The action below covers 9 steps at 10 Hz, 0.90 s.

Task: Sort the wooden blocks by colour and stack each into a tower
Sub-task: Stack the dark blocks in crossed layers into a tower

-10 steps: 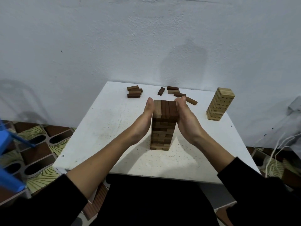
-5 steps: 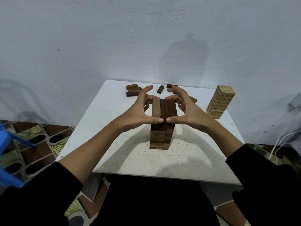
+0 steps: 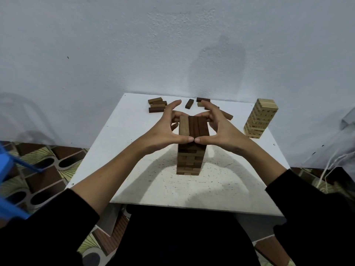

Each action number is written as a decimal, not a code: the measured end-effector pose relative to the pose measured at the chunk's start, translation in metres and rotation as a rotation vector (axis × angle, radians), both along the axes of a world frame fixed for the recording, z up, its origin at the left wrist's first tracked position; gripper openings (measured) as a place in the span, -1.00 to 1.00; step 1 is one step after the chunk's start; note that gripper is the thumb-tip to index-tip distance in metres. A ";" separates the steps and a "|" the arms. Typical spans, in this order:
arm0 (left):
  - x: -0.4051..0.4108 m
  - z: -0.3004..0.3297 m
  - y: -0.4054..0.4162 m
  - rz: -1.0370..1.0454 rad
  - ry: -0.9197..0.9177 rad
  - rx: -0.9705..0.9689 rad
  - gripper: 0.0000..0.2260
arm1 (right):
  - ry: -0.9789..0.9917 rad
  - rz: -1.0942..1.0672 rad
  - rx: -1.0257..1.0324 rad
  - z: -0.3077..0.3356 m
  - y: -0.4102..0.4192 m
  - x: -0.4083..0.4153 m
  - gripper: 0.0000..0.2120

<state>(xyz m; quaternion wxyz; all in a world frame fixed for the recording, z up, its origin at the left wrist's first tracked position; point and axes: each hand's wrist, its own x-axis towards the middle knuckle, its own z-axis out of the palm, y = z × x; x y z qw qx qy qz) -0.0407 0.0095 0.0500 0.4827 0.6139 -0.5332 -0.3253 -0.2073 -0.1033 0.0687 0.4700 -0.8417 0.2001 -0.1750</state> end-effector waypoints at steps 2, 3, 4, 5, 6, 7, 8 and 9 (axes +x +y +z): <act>-0.003 0.000 0.000 0.008 0.028 0.007 -0.05 | 0.006 -0.001 0.015 0.000 0.000 0.001 -0.10; -0.002 -0.002 0.001 -0.011 0.044 0.008 0.02 | 0.028 0.016 0.020 0.000 0.001 -0.001 -0.05; -0.005 -0.001 0.005 0.005 0.184 0.016 0.08 | 0.006 0.006 0.129 -0.001 0.004 -0.004 -0.10; -0.011 0.002 0.005 0.131 0.405 0.017 -0.09 | -0.151 -0.130 0.363 -0.002 0.017 -0.002 -0.24; -0.020 -0.004 0.002 0.172 0.496 0.015 -0.22 | -0.188 -0.235 0.492 -0.003 0.033 0.004 -0.10; -0.025 -0.006 0.003 0.183 0.294 0.025 -0.05 | -0.198 -0.248 0.506 -0.001 0.045 0.007 -0.24; -0.036 0.001 0.004 0.217 0.311 0.028 -0.19 | -0.254 -0.229 0.525 0.003 0.050 0.010 -0.53; -0.039 0.001 0.003 0.131 0.419 0.012 -0.26 | -0.273 -0.238 0.517 0.002 0.050 0.012 -0.52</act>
